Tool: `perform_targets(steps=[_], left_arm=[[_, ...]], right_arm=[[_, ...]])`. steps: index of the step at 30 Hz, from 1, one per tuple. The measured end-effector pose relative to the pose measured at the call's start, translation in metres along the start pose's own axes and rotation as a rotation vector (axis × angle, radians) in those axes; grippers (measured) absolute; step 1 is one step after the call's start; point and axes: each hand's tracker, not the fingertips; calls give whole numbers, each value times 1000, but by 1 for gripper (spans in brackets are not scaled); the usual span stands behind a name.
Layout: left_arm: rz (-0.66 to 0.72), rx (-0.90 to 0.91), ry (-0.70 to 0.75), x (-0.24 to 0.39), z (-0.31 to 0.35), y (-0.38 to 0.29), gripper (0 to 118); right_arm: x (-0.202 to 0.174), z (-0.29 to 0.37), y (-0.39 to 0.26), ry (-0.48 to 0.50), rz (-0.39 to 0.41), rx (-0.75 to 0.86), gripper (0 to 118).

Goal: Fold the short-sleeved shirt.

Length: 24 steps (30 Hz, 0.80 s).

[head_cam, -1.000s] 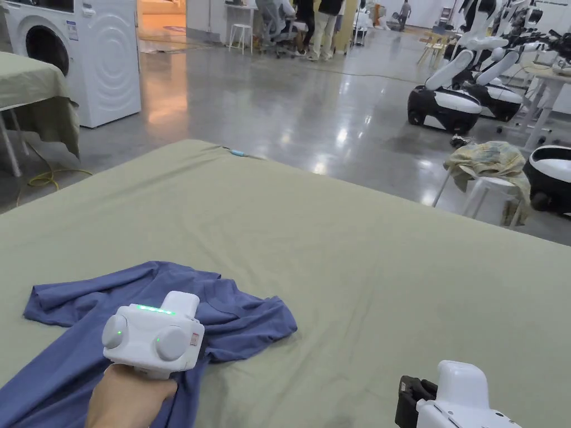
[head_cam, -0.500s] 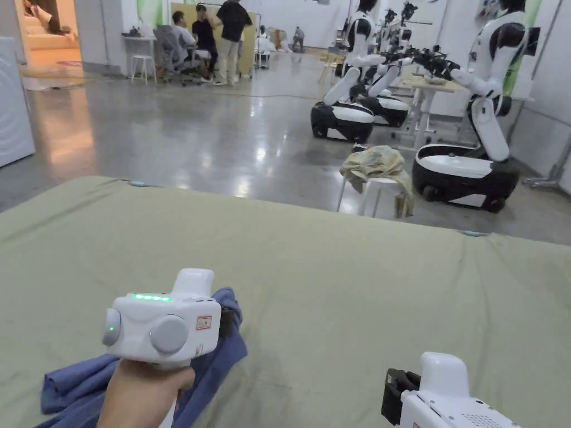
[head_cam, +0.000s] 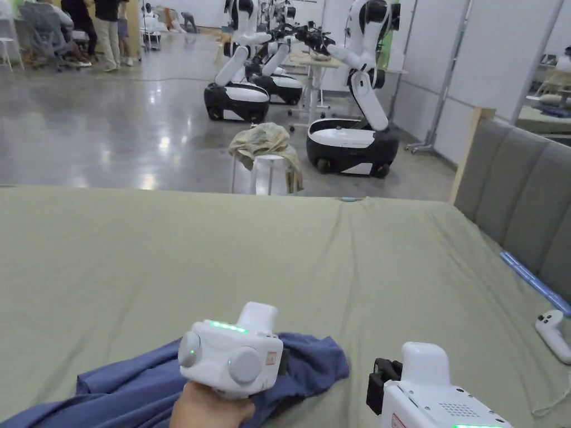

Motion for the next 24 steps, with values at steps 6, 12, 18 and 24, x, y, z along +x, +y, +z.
perform_targets(steps=[6,12,18,24], left_arm=[[-43,96,31,6,28,-8,83],[-87,314,66,-7,150,-31,92],[-80,336,241,-47,197,-76,9],[100,255,247,-144,231,-110,9]], right_arm=[[-3,10,3,23,22,24,0],[-46,25,4,102,48,64,0],[-109,36,-2,215,61,53,0],[-149,39,-11,267,107,27,0]])
